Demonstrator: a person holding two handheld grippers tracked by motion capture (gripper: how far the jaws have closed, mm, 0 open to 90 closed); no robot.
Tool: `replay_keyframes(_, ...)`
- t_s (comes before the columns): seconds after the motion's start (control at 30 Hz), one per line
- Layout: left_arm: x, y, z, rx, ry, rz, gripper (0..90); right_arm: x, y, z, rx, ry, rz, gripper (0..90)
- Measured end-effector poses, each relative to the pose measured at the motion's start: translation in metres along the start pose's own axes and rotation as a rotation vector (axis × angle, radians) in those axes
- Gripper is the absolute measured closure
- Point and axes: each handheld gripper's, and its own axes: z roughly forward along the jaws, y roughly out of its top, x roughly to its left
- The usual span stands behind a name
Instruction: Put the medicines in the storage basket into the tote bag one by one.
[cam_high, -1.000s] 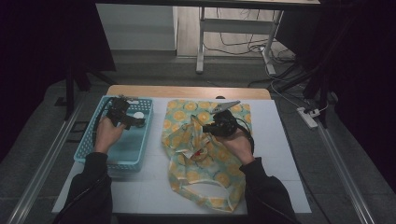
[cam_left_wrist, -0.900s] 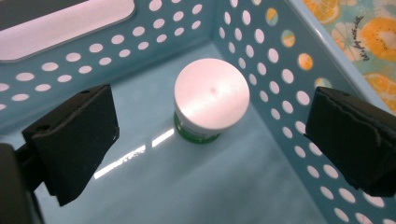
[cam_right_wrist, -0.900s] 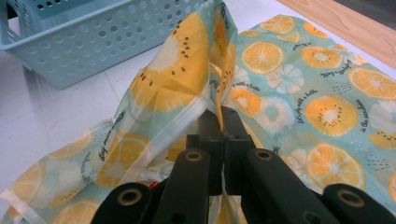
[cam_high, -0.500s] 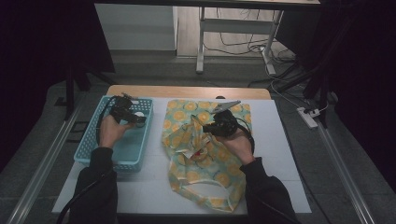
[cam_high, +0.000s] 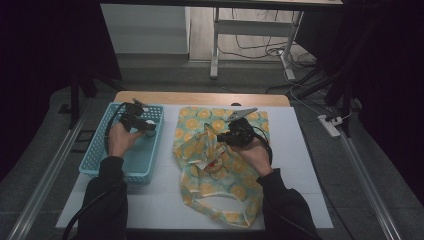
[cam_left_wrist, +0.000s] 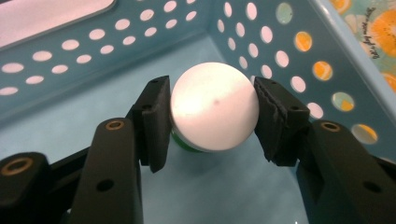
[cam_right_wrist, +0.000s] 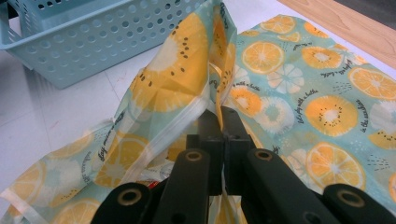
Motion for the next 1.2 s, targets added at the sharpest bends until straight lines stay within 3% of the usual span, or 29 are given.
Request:
replay_keyframes(0.47,-0.003,0.0,-0.022,-0.034,-0.011,0.005,49.7,0.0,0.0,-0.001,-0.001,-0.001,0.001,90.0)
replay_keyframes(1.2,-0.024,-0.008,-0.074,-0.099,-0.068,0.064,49.8,0.001,0.0,0.001,0.005,0.001,0.008,90.0)
